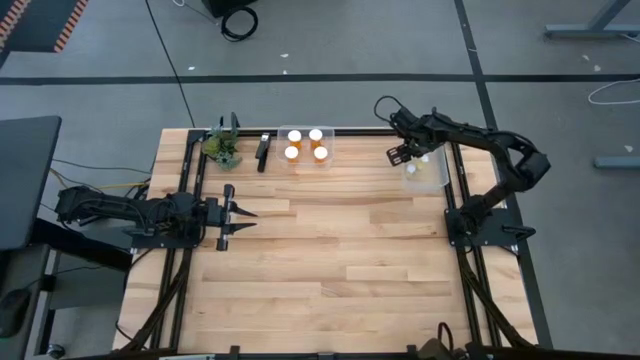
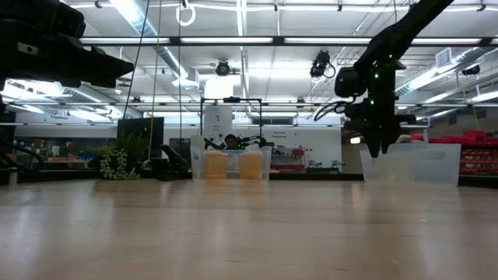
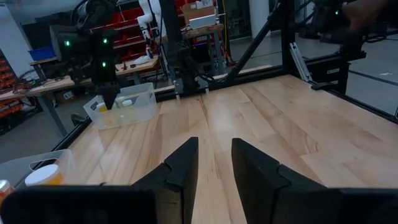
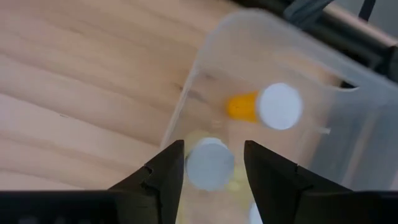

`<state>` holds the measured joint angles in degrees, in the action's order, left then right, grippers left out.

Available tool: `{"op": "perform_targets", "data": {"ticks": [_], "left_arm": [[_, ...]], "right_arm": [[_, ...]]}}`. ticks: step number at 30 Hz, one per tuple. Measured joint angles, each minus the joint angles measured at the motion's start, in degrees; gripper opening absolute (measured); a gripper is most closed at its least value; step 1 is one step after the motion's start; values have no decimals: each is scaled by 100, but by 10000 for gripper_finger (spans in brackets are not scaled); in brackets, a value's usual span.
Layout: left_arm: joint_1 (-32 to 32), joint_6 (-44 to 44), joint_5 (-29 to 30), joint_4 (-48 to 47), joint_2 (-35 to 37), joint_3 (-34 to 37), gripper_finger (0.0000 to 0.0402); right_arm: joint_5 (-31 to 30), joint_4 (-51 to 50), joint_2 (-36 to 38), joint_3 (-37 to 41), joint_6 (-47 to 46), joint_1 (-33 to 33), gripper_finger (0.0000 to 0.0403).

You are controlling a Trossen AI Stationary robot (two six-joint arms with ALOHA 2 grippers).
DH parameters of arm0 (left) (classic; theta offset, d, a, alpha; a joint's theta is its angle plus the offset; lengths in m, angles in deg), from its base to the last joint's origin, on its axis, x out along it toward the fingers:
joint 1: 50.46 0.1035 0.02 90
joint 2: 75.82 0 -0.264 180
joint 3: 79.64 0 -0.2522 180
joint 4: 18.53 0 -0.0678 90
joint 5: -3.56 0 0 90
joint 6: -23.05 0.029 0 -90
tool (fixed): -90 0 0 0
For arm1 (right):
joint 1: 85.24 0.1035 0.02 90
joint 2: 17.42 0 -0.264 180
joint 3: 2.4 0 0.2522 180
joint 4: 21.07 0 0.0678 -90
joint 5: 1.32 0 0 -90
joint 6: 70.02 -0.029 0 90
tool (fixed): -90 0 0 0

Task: Pick and place medicine bottles into bin by pill shape (circle, oval)
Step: Return to Home Position

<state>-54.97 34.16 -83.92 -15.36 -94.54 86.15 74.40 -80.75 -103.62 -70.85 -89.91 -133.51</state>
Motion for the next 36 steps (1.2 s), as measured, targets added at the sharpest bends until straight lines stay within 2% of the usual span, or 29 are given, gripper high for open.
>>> {"op": "perform_targets", "data": {"ticks": [8, 14, 23, 28, 36], "left_arm": [[0, -2, 0, 0, 0, 0, 107], [1, 0, 0, 0, 0, 0, 107], [0, 0, 0, 0, 0, 0, 107], [0, 0, -1, 0, -1, 0, 107], [2, 0, 0, 0, -2, 0, 107]], "right_arm": [[-32, -19, 1251, 0, 51, 108, 180], [84, 170, 2343, 172, 344, 720, 193], [944, 2137, 4304, 2010, 674, 2141, 182], [974, 2994, 5324, 3002, 553, 2800, 170], [821, 3917, 6506, 4214, 738, 3538, 152]]}}
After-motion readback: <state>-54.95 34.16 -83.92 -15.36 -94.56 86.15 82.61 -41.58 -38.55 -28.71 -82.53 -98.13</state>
